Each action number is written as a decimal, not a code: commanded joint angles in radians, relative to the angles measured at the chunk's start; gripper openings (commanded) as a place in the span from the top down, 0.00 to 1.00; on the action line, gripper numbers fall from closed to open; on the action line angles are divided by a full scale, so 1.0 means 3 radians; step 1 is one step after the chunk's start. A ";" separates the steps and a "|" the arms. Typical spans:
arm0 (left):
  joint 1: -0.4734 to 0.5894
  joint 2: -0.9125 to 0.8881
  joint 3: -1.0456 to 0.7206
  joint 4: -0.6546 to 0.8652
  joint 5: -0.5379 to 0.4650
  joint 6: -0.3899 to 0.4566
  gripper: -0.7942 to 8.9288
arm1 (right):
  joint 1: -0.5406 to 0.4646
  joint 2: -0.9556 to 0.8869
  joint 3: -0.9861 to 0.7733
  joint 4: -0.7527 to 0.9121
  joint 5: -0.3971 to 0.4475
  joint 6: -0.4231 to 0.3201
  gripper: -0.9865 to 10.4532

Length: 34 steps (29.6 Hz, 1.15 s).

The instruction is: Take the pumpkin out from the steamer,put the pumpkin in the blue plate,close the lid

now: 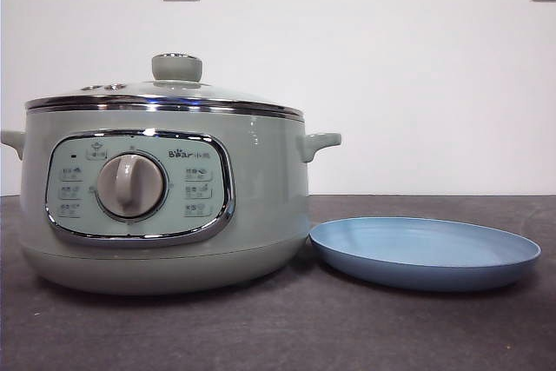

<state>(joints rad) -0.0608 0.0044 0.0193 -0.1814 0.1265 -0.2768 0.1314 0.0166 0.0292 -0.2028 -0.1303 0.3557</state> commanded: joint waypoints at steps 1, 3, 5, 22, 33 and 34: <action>0.0010 -0.0003 0.0058 -0.0137 0.0027 -0.0117 0.93 | 0.0003 0.0053 0.0056 -0.0113 -0.0003 0.0045 0.92; 0.0010 -0.0001 0.0131 -0.0179 0.0017 -0.0116 0.93 | 0.0001 0.0100 0.0125 -0.0130 -0.0003 0.0050 0.92; 0.0011 -0.0001 0.0216 -0.0206 0.0014 -0.0117 0.93 | 0.0001 0.0159 0.0211 -0.0130 0.0003 0.0083 0.92; 0.0010 0.1230 0.1174 -0.0268 0.0089 -0.0028 0.93 | 0.0003 0.1137 0.1176 -0.0275 -0.0009 0.0089 0.92; 0.0009 0.2244 0.2066 -0.0474 0.0871 0.0392 0.93 | 0.0001 0.1898 0.2130 -0.0881 -0.0254 -0.0474 0.92; 0.0005 0.2331 0.2162 -0.0544 0.0959 0.0445 0.93 | 0.0001 0.1987 0.2246 -0.0969 -0.0342 -0.0552 0.92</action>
<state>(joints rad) -0.0608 0.6933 0.6544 -0.3382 0.3946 -0.1841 0.1314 0.5964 0.6765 -0.4828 -0.2150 0.2474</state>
